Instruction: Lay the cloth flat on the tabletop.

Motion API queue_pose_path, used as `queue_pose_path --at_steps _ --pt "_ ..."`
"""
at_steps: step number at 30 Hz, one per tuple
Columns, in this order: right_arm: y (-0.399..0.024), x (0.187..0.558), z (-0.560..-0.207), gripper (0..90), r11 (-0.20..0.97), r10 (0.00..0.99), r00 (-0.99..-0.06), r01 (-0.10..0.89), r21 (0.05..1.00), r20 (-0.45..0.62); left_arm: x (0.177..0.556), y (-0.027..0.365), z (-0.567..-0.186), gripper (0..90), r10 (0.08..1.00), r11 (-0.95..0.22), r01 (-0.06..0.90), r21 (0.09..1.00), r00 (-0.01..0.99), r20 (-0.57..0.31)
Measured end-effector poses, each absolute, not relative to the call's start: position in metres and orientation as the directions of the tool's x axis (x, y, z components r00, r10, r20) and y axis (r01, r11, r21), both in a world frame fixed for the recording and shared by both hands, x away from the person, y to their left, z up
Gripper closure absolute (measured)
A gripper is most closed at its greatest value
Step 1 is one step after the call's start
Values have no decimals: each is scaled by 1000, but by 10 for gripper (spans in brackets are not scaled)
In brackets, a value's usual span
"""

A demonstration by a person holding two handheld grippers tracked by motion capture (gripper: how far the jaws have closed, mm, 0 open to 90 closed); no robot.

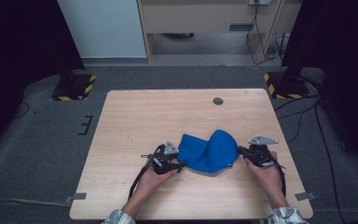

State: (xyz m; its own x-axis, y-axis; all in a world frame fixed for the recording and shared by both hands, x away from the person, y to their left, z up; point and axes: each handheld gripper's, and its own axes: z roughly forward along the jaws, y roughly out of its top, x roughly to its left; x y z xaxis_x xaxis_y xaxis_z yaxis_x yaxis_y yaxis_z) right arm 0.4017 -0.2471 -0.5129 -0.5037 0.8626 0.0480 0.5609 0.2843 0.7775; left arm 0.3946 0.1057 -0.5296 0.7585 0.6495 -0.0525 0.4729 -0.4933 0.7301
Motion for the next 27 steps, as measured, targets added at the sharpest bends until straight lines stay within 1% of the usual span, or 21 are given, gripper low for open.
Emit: queue_pose_path --at_steps 2,3,4,6,7,8,9,10,11,15,17,20,21,23,25,27 --pt "-247 400 -512 886 282 861 -507 553 784 47 394 104 -529 697 646 -500 466 729 762 -44" --pt "-247 399 -511 886 279 862 -505 554 784 49 394 104 -528 697 642 -504 459 732 766 -38" --pt "-247 398 -509 886 277 860 -508 543 793 48 393 105 -525 786 642 -504 450 737 766 -29" --pt "-247 397 -508 887 276 858 -511 537 797 47 392 106 -522 803 643 -496 448 744 765 -32" --pt "-248 394 -506 887 270 859 -509 530 804 47 391 112 -514 823 652 -474 445 760 758 -37" --pt "-248 394 -506 887 270 859 -509 530 804 47 391 112 -514 827 652 -474 445 760 758 -37" --pt "-249 392 -504 888 261 860 -508 520 813 49 389 120 -505 830 665 -442 444 780 745 -47" --pt "-249 391 -502 888 256 860 -507 519 816 53 389 120 -505 833 665 -442 444 780 745 -47" --pt "-249 391 -501 888 255 861 -507 514 819 50 387 127 -497 835 680 -418 446 791 731 -52" --pt "-248 391 -500 888 256 861 -507 509 822 45 385 140 -490 838 701 -397 460 794 711 -61" --pt "-247 392 -501 890 262 863 -503 521 812 44 386 150 -487 843 727 -383 474 793 684 -58" --pt "-246 393 -503 891 267 864 -501 533 803 45 391 155 -488 845 741 -366 494 789 667 -74" --pt "-246 394 -505 891 267 865 -499 545 795 51 395 156 -493 845 752 -359 516 778 653 -87" --pt "-246 395 -506 891 270 864 -500 547 792 51 398 155 -496 845 758 -360 526 771 647 -87" --pt "-243 398 -509 890 287 860 -509 553 782 45 409 151 -504 840 771 -384 535 752 635 -58" --pt "-241 402 -512 890 297 858 -511 555 777 37 414 150 -507 836 773 -386 542 747 632 -58"
